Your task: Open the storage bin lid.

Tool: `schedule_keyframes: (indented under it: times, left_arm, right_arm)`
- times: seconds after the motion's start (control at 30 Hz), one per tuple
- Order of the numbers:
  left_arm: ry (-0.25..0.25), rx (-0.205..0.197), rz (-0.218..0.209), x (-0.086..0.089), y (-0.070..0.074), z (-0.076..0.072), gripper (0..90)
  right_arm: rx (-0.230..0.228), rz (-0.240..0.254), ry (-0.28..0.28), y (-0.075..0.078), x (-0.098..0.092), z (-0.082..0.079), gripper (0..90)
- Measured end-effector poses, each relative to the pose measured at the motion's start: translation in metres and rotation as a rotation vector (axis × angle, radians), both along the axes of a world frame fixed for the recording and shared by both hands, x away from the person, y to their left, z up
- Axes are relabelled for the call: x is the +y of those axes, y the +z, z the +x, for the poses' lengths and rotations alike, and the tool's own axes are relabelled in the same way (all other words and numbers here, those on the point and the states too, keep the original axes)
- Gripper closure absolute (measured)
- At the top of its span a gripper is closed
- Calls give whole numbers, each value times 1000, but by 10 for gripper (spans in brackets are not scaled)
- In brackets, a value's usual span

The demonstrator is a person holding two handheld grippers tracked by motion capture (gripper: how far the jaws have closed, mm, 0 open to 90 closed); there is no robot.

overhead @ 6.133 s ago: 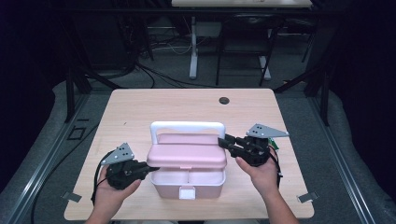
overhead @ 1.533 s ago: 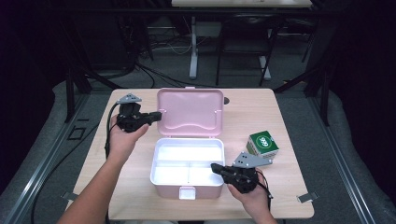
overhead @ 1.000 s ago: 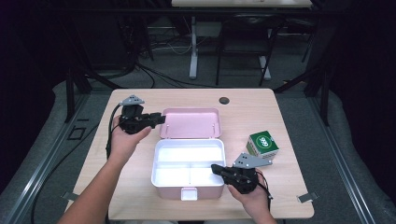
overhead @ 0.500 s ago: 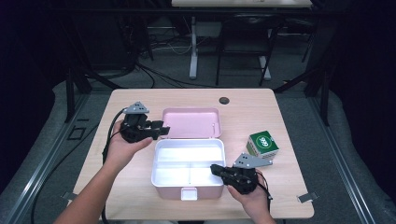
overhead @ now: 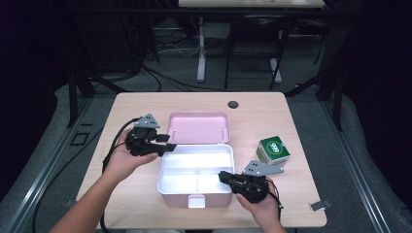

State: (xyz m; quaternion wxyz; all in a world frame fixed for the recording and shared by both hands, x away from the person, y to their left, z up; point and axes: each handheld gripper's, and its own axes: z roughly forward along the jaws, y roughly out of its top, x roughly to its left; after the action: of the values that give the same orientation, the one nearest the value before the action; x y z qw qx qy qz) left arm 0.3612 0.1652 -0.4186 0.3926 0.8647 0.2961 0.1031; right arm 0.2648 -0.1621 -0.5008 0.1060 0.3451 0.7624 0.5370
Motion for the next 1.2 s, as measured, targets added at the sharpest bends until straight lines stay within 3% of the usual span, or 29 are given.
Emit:
schedule_keyframes:
  times: [0.13,0.3,0.5,0.6,0.7,0.87,0.93,1.1,1.2]
  left_arm:
    - [-20,1,32,-3,1,-1,551]
    - [-91,13,88,-13,3,-5,582]
    - [-140,26,147,-23,4,-7,608]
    - [-174,21,193,-31,4,-8,612]
    - [-202,29,208,-36,5,-9,625]
    - [-254,31,274,-47,6,-10,650]
    - [-274,35,304,-54,6,-11,655]
    - [-304,33,323,-63,8,-13,662]
    - [-329,38,359,-71,7,-15,661]
  right_arm:
    - [-28,-10,-14,4,0,-2,808]
    - [-53,-3,-41,10,-9,-3,769]
    - [-52,24,-88,11,-19,-1,726]
    - [-64,14,-109,11,-21,-2,706]
    - [-63,5,-121,11,-22,-1,702]
    - [-32,-6,-139,9,-27,2,704]
    - [-27,5,-143,6,-26,3,704]
    - [-19,15,-138,5,-26,4,702]
    - [-9,27,-140,4,-26,4,701]
